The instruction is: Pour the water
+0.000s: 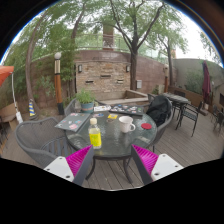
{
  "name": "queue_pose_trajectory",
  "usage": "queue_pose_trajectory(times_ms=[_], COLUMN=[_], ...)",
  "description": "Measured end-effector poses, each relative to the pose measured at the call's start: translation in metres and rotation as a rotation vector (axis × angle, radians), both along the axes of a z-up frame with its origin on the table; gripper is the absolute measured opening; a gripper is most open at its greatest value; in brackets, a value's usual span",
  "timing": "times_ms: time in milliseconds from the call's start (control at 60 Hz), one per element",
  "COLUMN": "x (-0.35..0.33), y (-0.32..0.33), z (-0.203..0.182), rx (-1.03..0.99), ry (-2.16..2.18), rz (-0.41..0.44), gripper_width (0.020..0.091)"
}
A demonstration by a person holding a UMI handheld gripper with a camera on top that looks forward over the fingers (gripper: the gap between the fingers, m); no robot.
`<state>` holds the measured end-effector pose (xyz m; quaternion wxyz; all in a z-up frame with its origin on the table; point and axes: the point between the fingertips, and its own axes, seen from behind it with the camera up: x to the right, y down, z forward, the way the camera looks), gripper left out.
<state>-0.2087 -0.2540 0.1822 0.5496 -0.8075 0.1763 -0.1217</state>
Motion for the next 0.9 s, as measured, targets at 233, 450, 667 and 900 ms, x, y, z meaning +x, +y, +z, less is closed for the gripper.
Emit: queue_pose_trajectory(times_ms=[233, 450, 667, 900], x=[-0.012, 0.013, 0.03, 0.02], y=[0.133, 0.247, 0.291, 0.311], z=[-0.063, -0.124, -0.11, -0.115], rx=[0.076, 0.136, 0.216, 0.129], ry=[-0.016, -0.01, -0.108, -0.03], rz=[0.065, 0.037, 0.027, 0.155], gripper_width=[0.0837, 0.0836, 0.0474, 0.038])
